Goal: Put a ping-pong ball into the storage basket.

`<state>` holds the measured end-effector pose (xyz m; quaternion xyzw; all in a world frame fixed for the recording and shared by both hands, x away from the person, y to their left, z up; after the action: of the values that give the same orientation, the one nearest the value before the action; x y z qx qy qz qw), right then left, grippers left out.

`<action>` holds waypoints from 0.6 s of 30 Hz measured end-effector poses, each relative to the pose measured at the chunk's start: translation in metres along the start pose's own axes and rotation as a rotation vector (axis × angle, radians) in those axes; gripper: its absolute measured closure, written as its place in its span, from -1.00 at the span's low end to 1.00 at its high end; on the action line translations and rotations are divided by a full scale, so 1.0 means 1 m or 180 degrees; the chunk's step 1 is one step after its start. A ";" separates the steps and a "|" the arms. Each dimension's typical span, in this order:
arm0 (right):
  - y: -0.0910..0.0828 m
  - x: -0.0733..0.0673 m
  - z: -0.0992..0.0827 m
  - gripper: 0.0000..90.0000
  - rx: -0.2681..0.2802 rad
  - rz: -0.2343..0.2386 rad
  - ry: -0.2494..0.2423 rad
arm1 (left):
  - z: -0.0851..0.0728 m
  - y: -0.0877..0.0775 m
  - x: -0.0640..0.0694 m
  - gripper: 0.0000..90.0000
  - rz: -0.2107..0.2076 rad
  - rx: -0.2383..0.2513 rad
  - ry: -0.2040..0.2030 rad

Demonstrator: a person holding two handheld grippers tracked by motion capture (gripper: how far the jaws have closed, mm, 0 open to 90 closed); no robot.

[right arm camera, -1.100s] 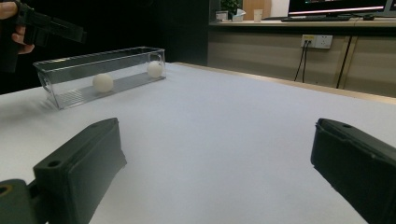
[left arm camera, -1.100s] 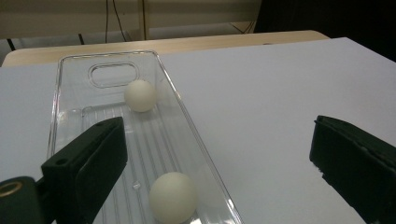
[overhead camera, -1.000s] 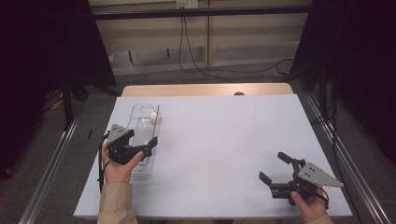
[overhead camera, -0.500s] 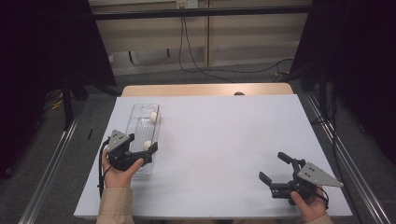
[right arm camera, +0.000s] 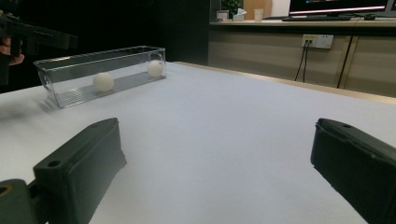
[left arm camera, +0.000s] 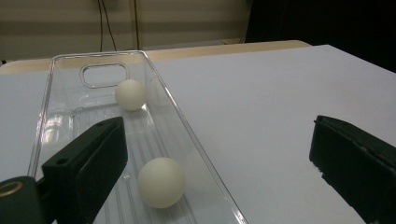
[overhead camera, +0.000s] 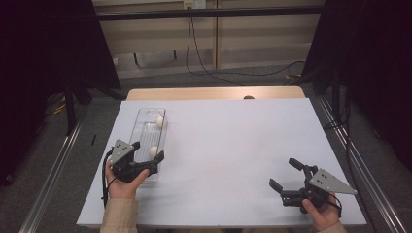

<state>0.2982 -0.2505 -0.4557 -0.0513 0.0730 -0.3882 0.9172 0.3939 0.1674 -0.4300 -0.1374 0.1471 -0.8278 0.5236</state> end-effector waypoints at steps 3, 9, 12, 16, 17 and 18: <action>0.000 0.000 0.000 -0.97 -0.0001 0.0001 0.0002 | -0.003 -0.001 -0.001 -0.91 0.0000 0.0002 0.0031; 0.000 0.000 0.000 -0.97 -0.0002 0.0000 0.0001 | -0.009 -0.003 0.000 -0.91 -0.0023 0.0023 0.0003; 0.000 0.000 0.000 -0.97 -0.0002 0.0001 -0.0002 | -0.011 -0.004 -0.002 -0.91 -0.0054 0.0030 -0.0014; 0.000 0.000 0.000 -0.97 -0.0002 -0.0004 -0.0002 | -0.013 -0.005 -0.002 -0.91 -0.0058 0.0046 -0.0024; 0.000 0.000 0.000 -0.96 -0.0003 -0.0003 -0.0001 | -0.013 -0.005 -0.003 -0.91 -0.0073 0.0063 -0.0043; 0.000 0.000 0.000 -0.96 -0.0003 -0.0003 0.0000 | -0.013 -0.006 -0.003 -0.91 -0.0081 0.0077 -0.0072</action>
<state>0.2984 -0.2505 -0.4558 -0.0517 0.0732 -0.3887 0.9170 0.3857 0.1738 -0.4397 -0.1422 0.1295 -0.8345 0.5163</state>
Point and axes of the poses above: each handheld gripper's, and its own axes: y roughly forward along the jaws, z roughly out of its top, x roughly to its right, the point moved 7 cm from there along y, roughly forward along the jaws, and after that the axes turned 8 degrees about z, right-handed, at the moved point
